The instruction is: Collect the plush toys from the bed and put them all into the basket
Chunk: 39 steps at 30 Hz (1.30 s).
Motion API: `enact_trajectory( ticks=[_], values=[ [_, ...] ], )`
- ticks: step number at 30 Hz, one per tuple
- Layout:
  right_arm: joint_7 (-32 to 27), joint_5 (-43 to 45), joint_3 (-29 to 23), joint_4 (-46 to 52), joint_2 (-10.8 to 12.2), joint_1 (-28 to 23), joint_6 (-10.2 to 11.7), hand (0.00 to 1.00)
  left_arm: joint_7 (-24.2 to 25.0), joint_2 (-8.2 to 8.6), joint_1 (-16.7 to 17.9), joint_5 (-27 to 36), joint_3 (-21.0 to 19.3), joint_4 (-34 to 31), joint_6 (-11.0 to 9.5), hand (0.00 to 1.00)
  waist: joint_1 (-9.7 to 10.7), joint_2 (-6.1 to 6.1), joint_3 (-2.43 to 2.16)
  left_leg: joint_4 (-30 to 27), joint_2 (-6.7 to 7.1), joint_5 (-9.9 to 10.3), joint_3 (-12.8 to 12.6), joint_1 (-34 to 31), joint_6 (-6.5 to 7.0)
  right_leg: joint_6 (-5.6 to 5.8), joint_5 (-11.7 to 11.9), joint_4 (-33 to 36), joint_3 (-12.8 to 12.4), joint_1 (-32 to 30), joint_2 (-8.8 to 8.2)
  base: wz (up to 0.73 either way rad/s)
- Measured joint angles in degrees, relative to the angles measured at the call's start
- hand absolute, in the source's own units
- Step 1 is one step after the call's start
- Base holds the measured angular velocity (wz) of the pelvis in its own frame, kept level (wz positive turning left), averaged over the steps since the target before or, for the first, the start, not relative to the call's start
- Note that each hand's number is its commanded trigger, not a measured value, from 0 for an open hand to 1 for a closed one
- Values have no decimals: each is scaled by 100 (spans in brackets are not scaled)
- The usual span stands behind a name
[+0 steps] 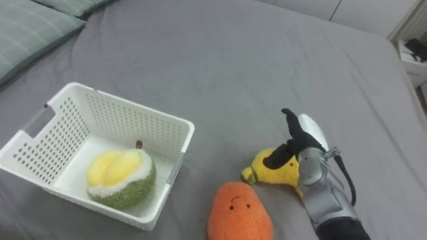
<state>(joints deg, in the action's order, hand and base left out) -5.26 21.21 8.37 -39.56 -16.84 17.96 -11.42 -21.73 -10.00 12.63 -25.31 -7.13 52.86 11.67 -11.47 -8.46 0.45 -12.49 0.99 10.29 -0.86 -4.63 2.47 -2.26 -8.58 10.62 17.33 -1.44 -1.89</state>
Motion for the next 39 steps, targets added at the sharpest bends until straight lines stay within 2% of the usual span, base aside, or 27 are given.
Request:
enact_trajectory(
  ticks=[6, 9, 13, 15, 17, 18, 19, 20, 23, 29, 39],
  values=[
    [-308, -103, 0, -1288, -128, 406, 203, 0, -28, -44, -315, 11, 41, 27, -111, 0, -161, -36, 43, -57, 4, -4, 40, -380, 5, 2, 18, 3, 69, -334, -9, 3],
    [-462, -120, 2, -1608, -231, 598, 254, 0, -52, -74, -342, 106, 70, -10, -237, 0, -159, -41, 55, -127, 6, -7, 74, -589, 6, 0, 22, 1, 96, -522, -9, 6],
    [-602, -102, 172, -1859, -426, 835, 310, 0, -68, -107, -377, 113, 184, -12, -242, 0, -160, -32, 66, -204, 5, -9, 100, -816, 4, -3, 23, -1, 131, -729, -11, 6],
    [-726, -95, 173, -2202, -467, 990, 409, 0, -65, -112, -455, 112, 182, -2, -265, 0, -179, -1, 98, -223, 6, -9, 126, -898, 4, -4, 24, -11, 176, -783, -12, 12],
    [-803, -99, 174, -2390, -479, 1027, 438, 0, -65, -131, -483, 116, 183, 10, -319, 0, -233, 7, 108, -222, 6, -9, 127, -951, 4, -4, 24, -15, 188, -831, -11, 3],
    [-868, -103, 176, -2526, -495, 1027, 448, 35, -65, -134, -543, 145, 187, 61, -334, 0, -292, 11, 118, -221, 6, -9, 127, -992, 4, -4, 24, -14, 191, -872, -12, 0],
    [-881, -107, 179, -2578, -502, 1027, 442, 76, -65, -135, -566, 190, 194, 81, -341, 0, -312, 19, 128, -222, 7, -9, 144, -1011, 4, -4, 24, -15, 201, -884, -11, 7],
    [-899, -109, 182, -2649, -504, 1027, 444, 100, -65, -159, -572, 261, 244, 116, -351, 0, -307, 36, 139, -225, 14, -10, 182, -1060, 3, -4, 24, -15, 256, -913, -16, 13],
    [-916, -115, 183, -2859, -564, 1027, 448, 100, -65, -201, -585, 395, 335, 128, -350, 0, -306, 38, 141, -231, 40, -43, 236, -1206, 3, -3, 24, -9, 337, -1036, -37, 14],
    [-1042, -114, 184, -2969, -799, 1064, 466, 100, -65, -213, -585, 844, 654, 131, -410, 0, -307, 109, 192, -228, 92, -119, 307, -1401, 30, 1, 22, 11, 477, -1192, -96, 11],
    [-1060, -88, 463, -2984, -874, 1115, 461, 100, -64, -263, -595, 1109, 786, 122, -451, 0, -305, 141, 187, -224, 94, -151, 354, -1486, 16, -3, 25, 19, 520, -1268, -94, 1]
  ],
)
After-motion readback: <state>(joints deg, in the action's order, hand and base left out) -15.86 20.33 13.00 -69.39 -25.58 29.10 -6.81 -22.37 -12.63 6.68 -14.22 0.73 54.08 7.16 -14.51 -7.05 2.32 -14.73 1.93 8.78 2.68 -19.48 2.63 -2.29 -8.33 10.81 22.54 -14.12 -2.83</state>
